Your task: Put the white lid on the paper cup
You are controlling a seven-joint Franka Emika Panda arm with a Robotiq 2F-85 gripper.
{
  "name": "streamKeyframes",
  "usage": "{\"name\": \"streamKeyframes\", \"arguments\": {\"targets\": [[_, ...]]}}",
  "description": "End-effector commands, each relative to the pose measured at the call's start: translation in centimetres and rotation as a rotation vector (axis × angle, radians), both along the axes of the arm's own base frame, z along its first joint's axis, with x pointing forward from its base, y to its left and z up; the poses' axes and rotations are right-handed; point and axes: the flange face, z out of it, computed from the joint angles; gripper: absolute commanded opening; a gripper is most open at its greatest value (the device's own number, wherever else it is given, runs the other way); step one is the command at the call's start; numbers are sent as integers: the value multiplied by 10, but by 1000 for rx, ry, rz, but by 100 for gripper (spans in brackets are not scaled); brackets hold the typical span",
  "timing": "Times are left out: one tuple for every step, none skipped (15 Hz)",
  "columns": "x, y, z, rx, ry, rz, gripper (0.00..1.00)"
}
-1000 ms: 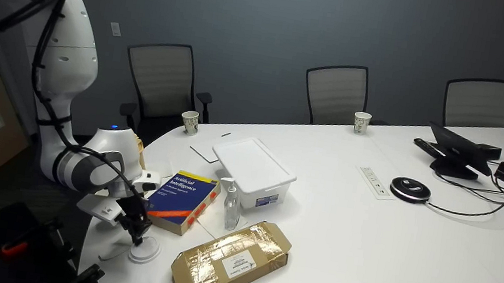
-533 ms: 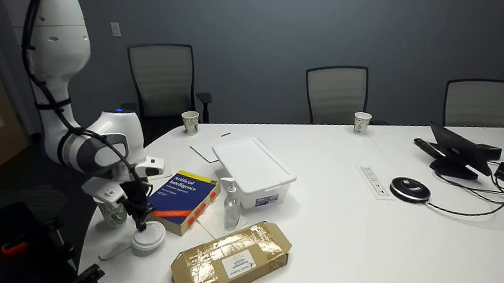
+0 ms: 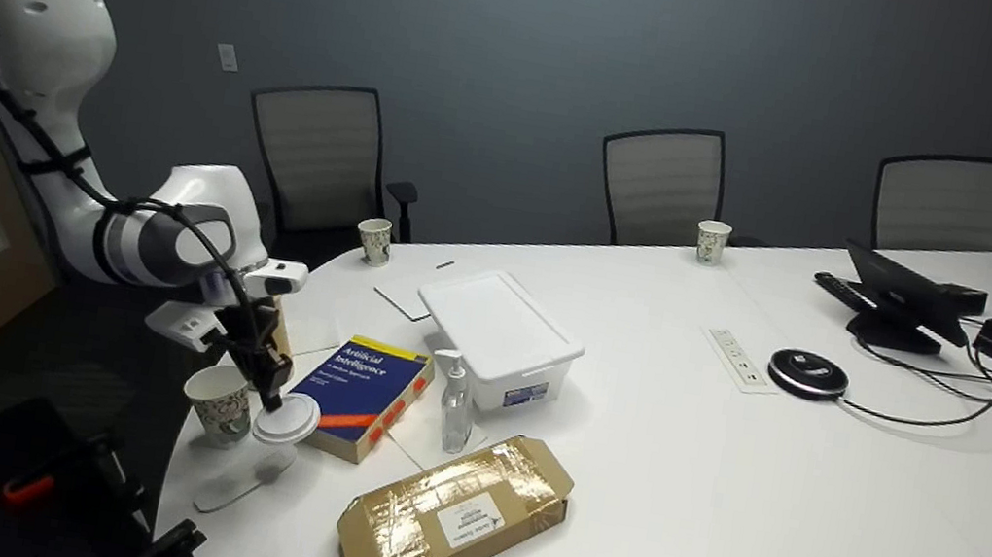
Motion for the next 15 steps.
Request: {"name": "streamKeyframes", "arguments": {"targets": [[-18, 22, 30, -14, 20, -16, 1], [-21, 29, 36, -19, 25, -15, 1], [-24, 35, 43, -20, 29, -12, 1], [-27, 42, 50, -19, 32, -5, 1], [-30, 48, 56, -20, 32, 3, 1], [-32, 55, 63, -15, 34, 15, 1], [-35, 61, 68, -11, 36, 26, 1], [-38, 68, 73, -6, 40, 39, 1], [-41, 76, 78, 5, 50, 56, 1], [-45, 83, 82, 17, 58, 72, 1], [-48, 91, 83, 28, 69, 89, 1], [-51, 98, 84, 36, 79, 102, 1], [-54, 105, 85, 47, 87, 112, 1], [-57, 112, 86, 57, 92, 117, 1], [-60, 117, 84, 66, 99, 123, 1]]}}
